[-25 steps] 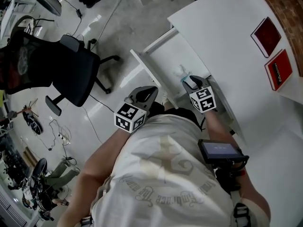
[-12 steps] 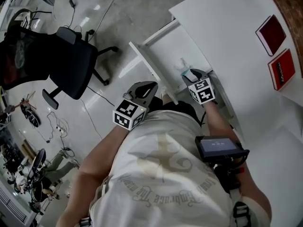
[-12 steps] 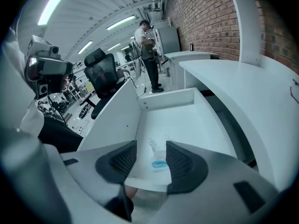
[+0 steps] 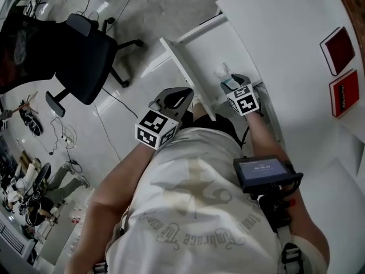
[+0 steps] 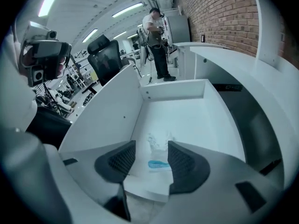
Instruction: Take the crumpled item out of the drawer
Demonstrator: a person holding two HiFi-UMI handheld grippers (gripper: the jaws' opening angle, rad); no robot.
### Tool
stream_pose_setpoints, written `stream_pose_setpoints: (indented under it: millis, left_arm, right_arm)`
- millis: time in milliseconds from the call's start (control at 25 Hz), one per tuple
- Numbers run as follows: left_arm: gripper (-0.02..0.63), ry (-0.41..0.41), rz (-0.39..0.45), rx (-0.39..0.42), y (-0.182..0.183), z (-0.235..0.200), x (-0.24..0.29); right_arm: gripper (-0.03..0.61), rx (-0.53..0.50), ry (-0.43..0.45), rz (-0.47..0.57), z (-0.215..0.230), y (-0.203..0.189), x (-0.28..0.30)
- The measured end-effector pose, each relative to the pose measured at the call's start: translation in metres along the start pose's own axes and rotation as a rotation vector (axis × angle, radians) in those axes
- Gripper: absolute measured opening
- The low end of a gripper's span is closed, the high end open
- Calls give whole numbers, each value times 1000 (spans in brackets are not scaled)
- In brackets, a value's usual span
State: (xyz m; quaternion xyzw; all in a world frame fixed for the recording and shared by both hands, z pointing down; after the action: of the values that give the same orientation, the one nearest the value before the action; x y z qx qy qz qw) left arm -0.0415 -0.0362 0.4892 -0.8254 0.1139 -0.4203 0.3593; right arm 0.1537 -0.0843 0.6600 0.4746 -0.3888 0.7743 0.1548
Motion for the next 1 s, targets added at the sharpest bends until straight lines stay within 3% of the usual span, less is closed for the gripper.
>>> stream_pose_setpoints:
  millis: [480, 1000]
  left_arm:
    - [28, 10, 33, -80, -8, -11, -4]
    - [28, 37, 34, -161, -30, -16, -8]
  right_arm:
    - [235, -89, 20, -122, 4, 2, 40]
    - [287, -91, 2, -255, 13, -11, 75]
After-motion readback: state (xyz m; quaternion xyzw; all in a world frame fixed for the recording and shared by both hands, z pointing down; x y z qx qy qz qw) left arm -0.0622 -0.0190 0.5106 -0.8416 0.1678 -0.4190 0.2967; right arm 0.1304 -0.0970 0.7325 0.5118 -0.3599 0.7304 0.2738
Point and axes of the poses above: the fingertips, and each gripper's own axes: x forward along the fingers, z to its right, y out of its top, the point moved 7 cm from there along -x, backward along the fingers, and after that the axes turned 1 degree about y, right-handed, at the moved point
